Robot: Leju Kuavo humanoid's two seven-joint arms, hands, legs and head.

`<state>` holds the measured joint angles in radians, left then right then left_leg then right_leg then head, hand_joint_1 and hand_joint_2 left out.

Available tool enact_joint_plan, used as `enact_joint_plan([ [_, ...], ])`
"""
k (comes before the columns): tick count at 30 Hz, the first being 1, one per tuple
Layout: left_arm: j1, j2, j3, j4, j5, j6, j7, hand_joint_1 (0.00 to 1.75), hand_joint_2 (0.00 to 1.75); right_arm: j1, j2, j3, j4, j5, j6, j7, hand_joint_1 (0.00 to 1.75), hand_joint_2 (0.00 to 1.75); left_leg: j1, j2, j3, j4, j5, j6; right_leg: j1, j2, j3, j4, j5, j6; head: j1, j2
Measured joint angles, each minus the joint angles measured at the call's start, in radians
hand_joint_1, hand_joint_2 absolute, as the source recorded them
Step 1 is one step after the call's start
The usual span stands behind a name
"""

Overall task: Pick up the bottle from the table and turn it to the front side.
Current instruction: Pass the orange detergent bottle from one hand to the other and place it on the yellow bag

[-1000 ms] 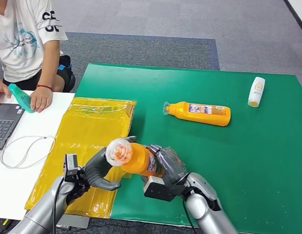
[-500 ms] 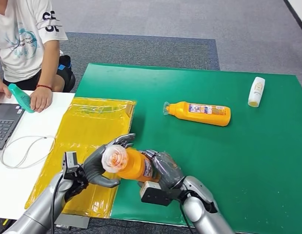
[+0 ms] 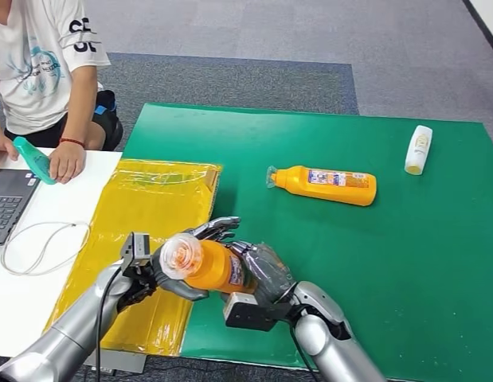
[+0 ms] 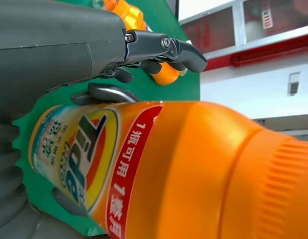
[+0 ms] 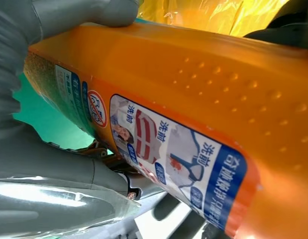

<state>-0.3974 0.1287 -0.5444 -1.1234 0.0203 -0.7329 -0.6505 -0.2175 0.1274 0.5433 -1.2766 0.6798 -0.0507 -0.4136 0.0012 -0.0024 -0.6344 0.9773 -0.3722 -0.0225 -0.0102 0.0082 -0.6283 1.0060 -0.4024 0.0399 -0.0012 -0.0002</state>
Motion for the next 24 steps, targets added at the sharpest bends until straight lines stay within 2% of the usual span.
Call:
enact_joint_plan([
  [6, -0.042, -0.01, -0.036, 0.06, 0.007, 0.002, 0.0, 0.0, 1.75, -0.021, 0.0, 0.008, 0.02, -0.004, 0.0, 0.0, 1.75, 1.75, 0.0, 0.0, 0.0, 0.0, 0.0, 0.0, 0.0, 0.0, 0.0, 0.0, 0.0, 0.0, 0.0, 0.0],
  [18, -0.058, -0.011, -0.062, 0.092, 0.01, 0.022, 0.0, 0.0, 1.75, -0.04, 0.001, 0.022, 0.069, -0.005, 0.003, 0.004, 1.75, 1.75, 0.0, 0.0, 0.0, 0.0, 0.0, 0.0, 0.0, 0.0, 0.0, 0.0, 0.0, 0.0, 0.0, 0.0],
  [24, -0.072, -0.012, -0.081, 0.091, -0.031, 0.084, 0.025, 0.0, 1.75, -0.064, 0.008, 0.027, 0.144, -0.006, -0.006, 0.009, 1.75, 1.75, 0.0, 0.0, 0.0, 0.0, 0.0, 0.0, 0.0, 0.0, 0.0, 0.0, 0.0, 0.0, 0.0, 0.0],
])
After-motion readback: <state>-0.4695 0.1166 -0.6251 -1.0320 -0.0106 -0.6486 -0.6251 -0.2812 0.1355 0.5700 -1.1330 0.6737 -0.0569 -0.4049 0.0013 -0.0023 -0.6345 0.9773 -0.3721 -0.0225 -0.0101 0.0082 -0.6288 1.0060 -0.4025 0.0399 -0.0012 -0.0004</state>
